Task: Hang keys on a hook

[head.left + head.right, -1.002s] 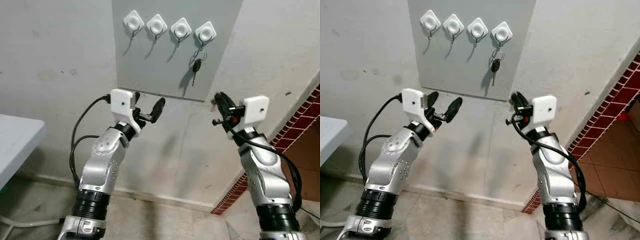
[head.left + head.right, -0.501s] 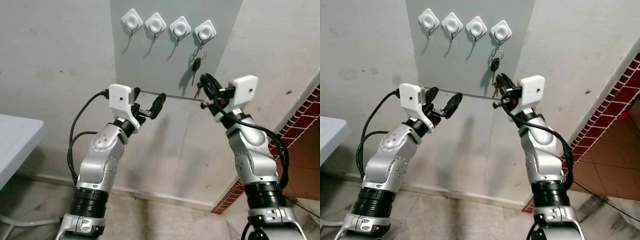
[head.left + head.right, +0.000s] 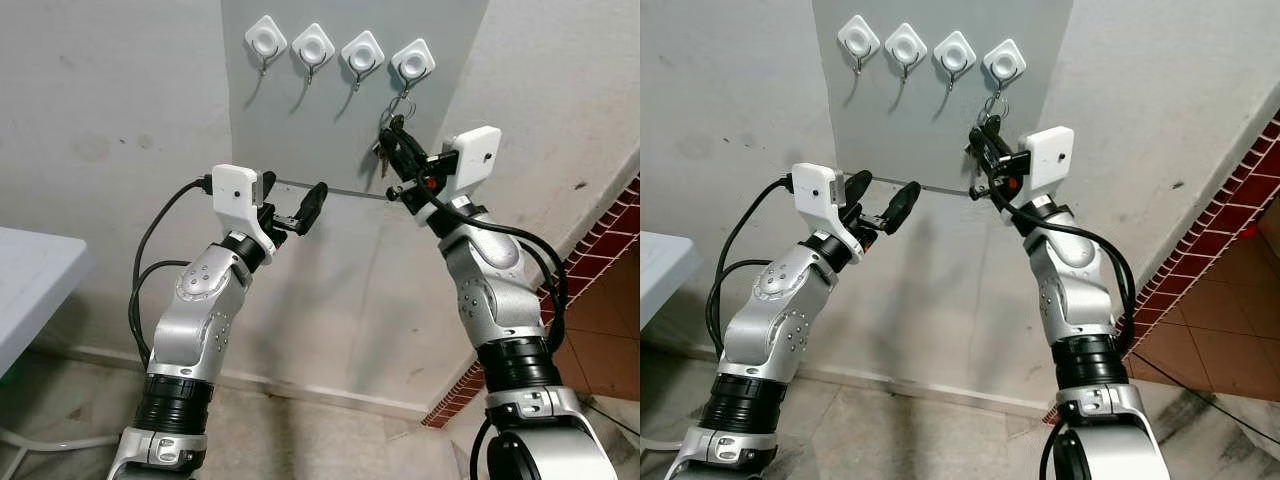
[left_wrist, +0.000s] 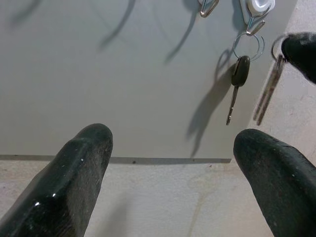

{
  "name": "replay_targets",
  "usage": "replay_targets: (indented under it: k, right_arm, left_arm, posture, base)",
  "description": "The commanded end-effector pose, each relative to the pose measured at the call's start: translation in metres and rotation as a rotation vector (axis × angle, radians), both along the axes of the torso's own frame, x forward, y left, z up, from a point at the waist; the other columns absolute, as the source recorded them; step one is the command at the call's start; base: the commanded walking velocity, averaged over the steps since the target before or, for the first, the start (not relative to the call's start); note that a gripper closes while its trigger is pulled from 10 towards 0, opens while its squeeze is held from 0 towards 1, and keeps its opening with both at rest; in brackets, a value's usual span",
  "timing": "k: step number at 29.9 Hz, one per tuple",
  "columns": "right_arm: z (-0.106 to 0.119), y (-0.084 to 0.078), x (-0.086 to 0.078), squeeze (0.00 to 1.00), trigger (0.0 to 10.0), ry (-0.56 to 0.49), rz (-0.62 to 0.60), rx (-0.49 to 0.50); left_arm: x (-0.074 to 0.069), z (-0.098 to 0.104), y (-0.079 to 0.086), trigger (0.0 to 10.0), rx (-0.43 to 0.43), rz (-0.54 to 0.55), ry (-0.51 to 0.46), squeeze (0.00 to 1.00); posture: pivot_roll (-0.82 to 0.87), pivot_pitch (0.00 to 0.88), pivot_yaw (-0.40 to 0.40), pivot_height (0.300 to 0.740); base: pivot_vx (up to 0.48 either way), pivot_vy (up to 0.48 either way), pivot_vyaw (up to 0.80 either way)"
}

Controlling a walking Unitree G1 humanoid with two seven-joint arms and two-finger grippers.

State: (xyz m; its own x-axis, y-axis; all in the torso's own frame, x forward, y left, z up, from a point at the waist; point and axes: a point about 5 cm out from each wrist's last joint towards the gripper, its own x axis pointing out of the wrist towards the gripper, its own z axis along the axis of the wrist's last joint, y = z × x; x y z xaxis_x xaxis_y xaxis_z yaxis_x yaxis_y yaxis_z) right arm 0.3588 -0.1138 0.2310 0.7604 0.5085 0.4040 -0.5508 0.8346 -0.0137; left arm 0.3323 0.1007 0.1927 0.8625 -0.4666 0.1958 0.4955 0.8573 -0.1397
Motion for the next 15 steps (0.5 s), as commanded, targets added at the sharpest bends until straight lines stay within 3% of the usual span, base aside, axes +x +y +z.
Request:
replay_targets:
  k: [1, 15]
  right_arm:
    - [0.008, 0.002, 0.003, 0.00, 10.0, -0.019, 0.014, 0.018]
    - [0.014, 0.011, 0.019, 0.00, 10.0, 0.006, 0.019, 0.064]
  left_arm:
    - [0.000, 0.013, -0.003, 10.0, -0.001, -0.014, -0.043, 0.00]
    - [0.003, 0.017, -0.002, 10.0, -0.007, -0.006, -0.046, 0.00]
  posture:
    - [0.03, 0.000, -0.090, 0.740]
    - [0.02, 0.001, -0.084, 0.740]
  base:
    - [0.000, 0.000, 0.00]
    - [0.000, 0.000, 0.00]
